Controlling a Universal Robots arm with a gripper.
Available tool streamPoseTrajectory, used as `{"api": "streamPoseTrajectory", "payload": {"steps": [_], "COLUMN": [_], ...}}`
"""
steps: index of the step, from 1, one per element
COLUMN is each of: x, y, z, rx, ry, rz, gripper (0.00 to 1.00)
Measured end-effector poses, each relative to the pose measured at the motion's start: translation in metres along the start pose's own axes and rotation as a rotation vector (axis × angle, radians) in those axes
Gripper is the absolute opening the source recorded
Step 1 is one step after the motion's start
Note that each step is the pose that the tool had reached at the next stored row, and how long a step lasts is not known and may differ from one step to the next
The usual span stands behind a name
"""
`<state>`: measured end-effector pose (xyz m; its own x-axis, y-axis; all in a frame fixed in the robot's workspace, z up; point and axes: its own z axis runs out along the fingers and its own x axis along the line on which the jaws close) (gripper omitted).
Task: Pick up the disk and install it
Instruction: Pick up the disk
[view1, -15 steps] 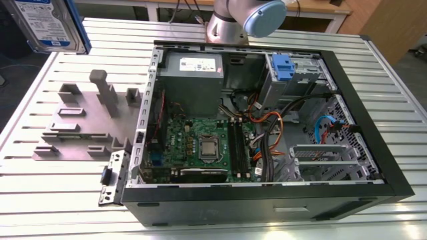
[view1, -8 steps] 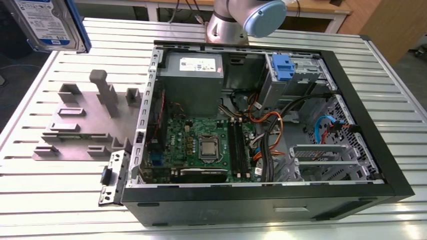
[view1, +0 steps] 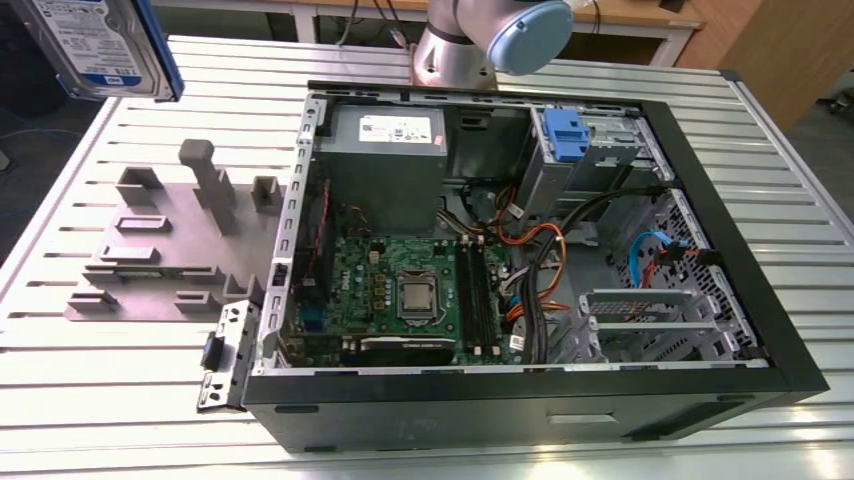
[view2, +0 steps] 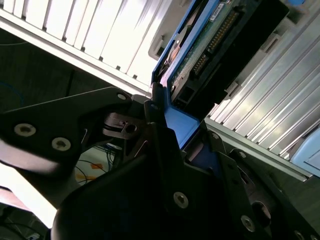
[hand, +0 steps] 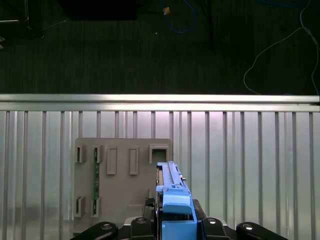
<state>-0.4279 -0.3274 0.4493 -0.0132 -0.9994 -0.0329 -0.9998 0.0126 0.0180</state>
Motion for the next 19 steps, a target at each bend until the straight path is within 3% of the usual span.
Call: {"api": "streamPoseTrajectory", "payload": {"steps": [19], "x": [-0.0005], "y": [0.0002], "z": [-0.0147], "rx": [0.0000], "ry": [-0.0044], "rz": [0.000], "gripper": [0.36]}}
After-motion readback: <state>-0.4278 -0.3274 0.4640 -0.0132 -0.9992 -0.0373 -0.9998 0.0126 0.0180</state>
